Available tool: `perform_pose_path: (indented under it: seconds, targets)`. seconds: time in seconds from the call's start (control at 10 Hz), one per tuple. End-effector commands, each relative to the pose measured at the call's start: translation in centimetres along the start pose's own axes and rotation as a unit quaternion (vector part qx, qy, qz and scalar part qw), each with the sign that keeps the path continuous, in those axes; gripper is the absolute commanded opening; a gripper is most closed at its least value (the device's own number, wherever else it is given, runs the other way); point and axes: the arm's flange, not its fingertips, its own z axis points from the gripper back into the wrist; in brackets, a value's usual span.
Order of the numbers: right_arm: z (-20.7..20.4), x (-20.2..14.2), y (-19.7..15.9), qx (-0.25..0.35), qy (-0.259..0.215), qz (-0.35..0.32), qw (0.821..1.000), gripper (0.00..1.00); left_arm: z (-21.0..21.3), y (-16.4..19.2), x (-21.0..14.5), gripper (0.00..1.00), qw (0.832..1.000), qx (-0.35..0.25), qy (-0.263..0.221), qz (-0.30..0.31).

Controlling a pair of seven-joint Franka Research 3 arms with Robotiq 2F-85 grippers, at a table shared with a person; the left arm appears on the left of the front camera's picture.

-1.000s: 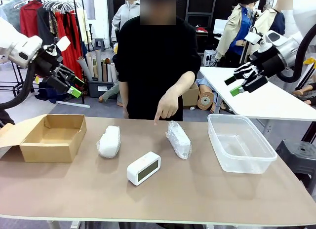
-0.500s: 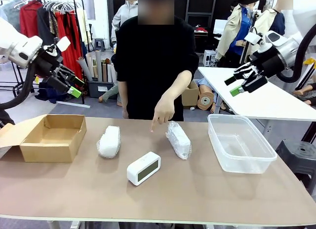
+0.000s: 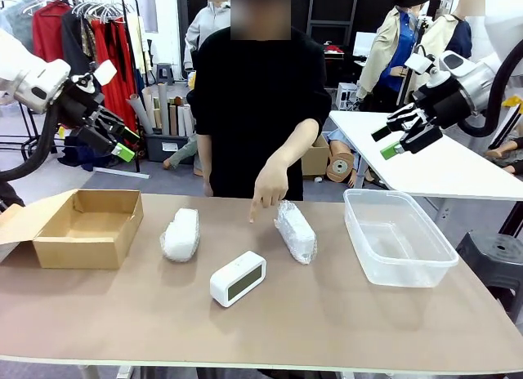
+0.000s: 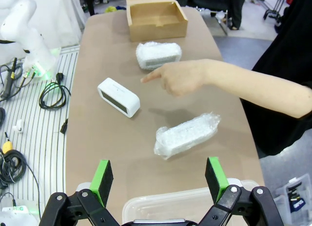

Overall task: Separate and place wrapped and unwrapped clocks.
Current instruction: Pick up the Digital clock indicated by the person.

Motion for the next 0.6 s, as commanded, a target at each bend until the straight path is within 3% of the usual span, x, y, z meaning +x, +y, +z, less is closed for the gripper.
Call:
perform_pose_path:
  seconds: [0.0,0.5]
  targets:
    - [0.06,0.10,-0.02,-0.002,0.000,0.001,1.000,1.00,0.12,0.02,0.05,1.00,1.000,0.002,-0.002,0.004]
    - [0.06,0.10,-0.02,-0.002,0.000,0.001,1.000,1.00,0.12,0.02,0.05,1.00,1.000,0.002,-0.002,0.004]
